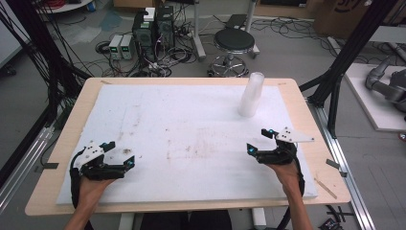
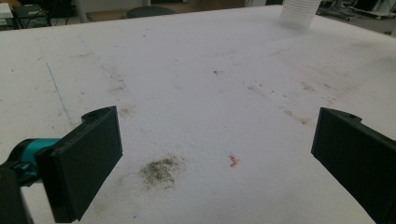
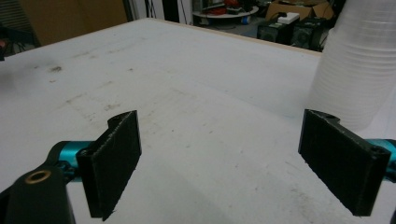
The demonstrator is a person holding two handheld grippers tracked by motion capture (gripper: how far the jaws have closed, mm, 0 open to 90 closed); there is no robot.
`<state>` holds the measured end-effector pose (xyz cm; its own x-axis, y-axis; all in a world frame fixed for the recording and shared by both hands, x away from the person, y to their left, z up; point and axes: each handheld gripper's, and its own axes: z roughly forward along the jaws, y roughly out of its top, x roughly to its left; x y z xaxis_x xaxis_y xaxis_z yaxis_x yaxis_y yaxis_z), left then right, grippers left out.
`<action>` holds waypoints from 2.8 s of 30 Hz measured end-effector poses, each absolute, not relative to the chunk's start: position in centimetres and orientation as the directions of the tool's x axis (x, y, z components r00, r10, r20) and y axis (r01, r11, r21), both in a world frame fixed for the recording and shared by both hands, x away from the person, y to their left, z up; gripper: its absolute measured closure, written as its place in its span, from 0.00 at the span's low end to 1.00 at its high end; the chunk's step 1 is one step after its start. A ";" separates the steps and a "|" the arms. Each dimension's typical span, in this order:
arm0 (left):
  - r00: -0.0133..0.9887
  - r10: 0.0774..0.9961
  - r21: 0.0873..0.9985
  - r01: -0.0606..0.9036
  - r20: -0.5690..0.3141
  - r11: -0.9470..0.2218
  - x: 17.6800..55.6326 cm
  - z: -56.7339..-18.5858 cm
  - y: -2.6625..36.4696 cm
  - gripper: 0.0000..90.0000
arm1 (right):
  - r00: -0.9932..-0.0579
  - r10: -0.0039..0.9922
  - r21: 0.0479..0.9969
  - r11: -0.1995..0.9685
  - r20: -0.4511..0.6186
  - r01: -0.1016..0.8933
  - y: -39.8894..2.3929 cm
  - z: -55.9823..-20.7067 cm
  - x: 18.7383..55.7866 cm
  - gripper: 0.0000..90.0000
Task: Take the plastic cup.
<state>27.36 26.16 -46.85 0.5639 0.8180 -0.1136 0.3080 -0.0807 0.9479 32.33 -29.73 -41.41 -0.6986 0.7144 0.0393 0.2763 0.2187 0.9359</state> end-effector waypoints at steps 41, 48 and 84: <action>0.560 0.819 0.935 0.342 -0.126 -0.090 27.7 -46.9 26.0 0.02 | -0.665 0.747 0.871 0.332 -0.007 0.362 -32.7 -28.7 45.8 0.14; 0.561 0.819 0.935 0.340 -0.118 -0.099 27.7 -46.8 26.0 0.02 | -0.655 0.756 0.883 0.300 0.010 0.361 -32.1 -28.8 47.3 0.14; 0.563 0.820 0.932 0.342 -0.103 -0.118 27.7 -46.8 25.8 0.02 | -0.618 0.786 0.764 0.397 0.002 0.508 -28.7 -32.2 52.6 0.14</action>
<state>27.72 25.77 -46.82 0.5634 0.8197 -0.1034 0.3424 -0.1178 0.9321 52.57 -28.70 -32.23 -0.6184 0.7858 0.0023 0.5078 0.3973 0.7644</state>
